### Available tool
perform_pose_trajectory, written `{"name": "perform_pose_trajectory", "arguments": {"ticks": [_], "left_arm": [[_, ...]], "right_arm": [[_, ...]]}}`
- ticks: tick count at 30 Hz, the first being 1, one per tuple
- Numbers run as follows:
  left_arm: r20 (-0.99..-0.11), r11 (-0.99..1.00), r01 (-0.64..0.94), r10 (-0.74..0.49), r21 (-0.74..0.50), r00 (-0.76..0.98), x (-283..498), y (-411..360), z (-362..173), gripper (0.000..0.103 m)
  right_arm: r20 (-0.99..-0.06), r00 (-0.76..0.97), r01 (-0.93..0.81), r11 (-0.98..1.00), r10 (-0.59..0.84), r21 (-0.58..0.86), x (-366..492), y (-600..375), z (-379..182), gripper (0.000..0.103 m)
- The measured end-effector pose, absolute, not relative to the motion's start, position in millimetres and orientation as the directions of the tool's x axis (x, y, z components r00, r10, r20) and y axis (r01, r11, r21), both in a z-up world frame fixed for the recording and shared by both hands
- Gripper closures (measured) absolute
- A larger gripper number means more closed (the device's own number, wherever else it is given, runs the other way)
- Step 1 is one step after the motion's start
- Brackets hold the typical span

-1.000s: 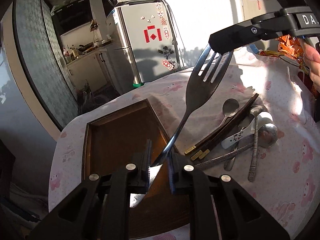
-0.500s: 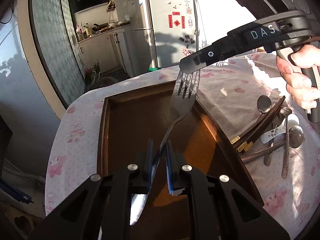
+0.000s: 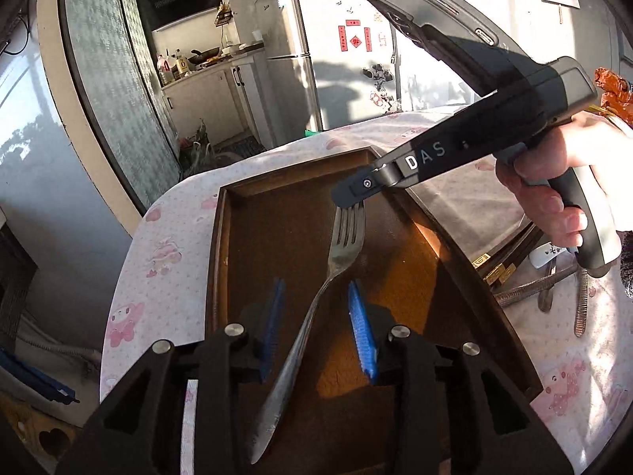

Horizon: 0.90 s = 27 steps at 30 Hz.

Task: Organize utensils
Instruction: 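Carry the fork over the wooden tray, lower it and open the left tool, then move the left tool to the long serrated-handle spoon and grasp its handle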

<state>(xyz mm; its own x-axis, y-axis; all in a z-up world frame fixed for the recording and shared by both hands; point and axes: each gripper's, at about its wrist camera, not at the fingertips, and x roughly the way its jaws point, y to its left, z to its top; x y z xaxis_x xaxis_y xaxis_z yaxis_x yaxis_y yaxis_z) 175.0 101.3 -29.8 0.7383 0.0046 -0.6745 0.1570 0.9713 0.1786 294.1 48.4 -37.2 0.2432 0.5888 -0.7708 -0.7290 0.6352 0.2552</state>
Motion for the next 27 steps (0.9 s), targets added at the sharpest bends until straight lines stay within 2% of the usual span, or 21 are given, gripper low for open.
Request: {"name": "perform_pose_trajectory", "arguments": {"ticks": [8, 10, 12, 13, 17, 20, 24, 27], "left_arm": [[-0.658, 0.966, 0.151, 0.024, 0.209, 0.753, 173, 100, -30, 0.046], [-0.658, 0.969, 0.152, 0.014, 0.195, 0.753, 173, 101, -29, 0.044], [-0.651, 0.969, 0.149, 0.018, 0.2, 0.759, 172, 101, -29, 0.04], [-0.648, 0.968, 0.157, 0.008, 0.196, 0.761, 171, 100, -29, 0.04], [-0.634, 0.957, 0.245, -0.093, 0.156, 0.768, 163, 88, -26, 0.027], [-0.613, 0.944, 0.307, -0.174, 0.118, 0.771, 154, 79, -21, 0.018], [-0.608, 0.922, 0.384, -0.276, 0.053, 0.744, 145, 62, -19, 0.013], [-0.591, 0.893, 0.442, -0.31, 0.089, 0.745, 134, 42, -20, 0.011]], "right_arm": [[-0.788, 0.289, -0.736, 0.652, 0.544, 0.18, 289, 61, -43, 0.088], [-0.781, 0.299, -0.733, 0.656, 0.549, 0.18, 288, 61, -40, 0.077], [-0.762, 0.316, -0.725, 0.662, 0.565, 0.189, 287, 57, -34, 0.042], [-0.749, 0.322, -0.723, 0.661, 0.579, 0.201, 287, 54, -30, 0.038], [-0.718, 0.336, -0.702, 0.67, 0.61, 0.241, 280, 32, -10, 0.035], [-0.703, 0.381, -0.691, 0.69, 0.601, 0.215, 261, 0, 8, 0.028], [-0.7, 0.463, -0.644, 0.749, 0.543, 0.155, 231, -62, 27, 0.026], [-0.685, 0.514, -0.59, 0.792, 0.516, 0.154, 207, -117, 35, 0.026]]}}
